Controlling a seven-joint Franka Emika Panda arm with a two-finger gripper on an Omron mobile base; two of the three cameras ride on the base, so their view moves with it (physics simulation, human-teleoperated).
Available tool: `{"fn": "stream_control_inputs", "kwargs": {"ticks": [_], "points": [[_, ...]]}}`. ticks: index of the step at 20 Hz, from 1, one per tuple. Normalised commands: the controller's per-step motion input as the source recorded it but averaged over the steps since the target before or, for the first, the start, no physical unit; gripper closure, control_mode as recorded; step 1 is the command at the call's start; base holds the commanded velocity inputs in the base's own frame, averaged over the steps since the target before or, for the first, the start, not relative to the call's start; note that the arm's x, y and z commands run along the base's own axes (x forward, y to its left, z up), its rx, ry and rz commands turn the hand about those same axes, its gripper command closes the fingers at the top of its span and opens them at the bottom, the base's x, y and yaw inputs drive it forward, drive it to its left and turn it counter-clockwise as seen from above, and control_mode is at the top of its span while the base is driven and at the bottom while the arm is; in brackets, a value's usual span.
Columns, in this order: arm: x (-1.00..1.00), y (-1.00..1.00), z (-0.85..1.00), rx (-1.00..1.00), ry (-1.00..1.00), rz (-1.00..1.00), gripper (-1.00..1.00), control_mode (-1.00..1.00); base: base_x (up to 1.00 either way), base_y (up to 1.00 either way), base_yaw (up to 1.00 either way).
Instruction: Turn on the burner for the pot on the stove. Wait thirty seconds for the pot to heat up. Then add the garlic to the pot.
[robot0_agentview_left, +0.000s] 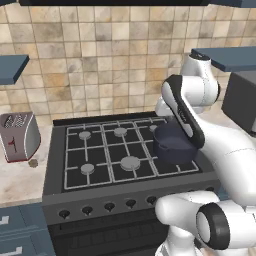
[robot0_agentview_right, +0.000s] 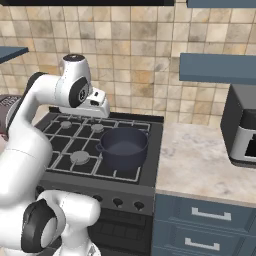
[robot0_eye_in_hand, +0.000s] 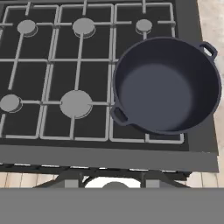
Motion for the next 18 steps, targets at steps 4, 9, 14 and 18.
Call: {"fn": "stream_control_inputs", "kwargs": {"ticks": [4, 9, 14, 18], "points": [[-0.35, -0.02, 0.0, 0.0, -0.07, -0.01, -1.0, -1.0, 0.0, 0.0, 0.0], [-0.93, -0.19, 0.0, 0.0, -0.16, -0.09, -1.0, -1.0, 0.0, 0.0, 0.0], [-0.92, -0.34, -0.04, 0.0, -0.06, -0.13, -1.0, -1.0, 0.0, 0.0, 0.0], [-0.66, -0.44, -0.13, 0.0, 0.0, -0.07, -1.0, -1.0, 0.0, 0.0, 0.0]]}}
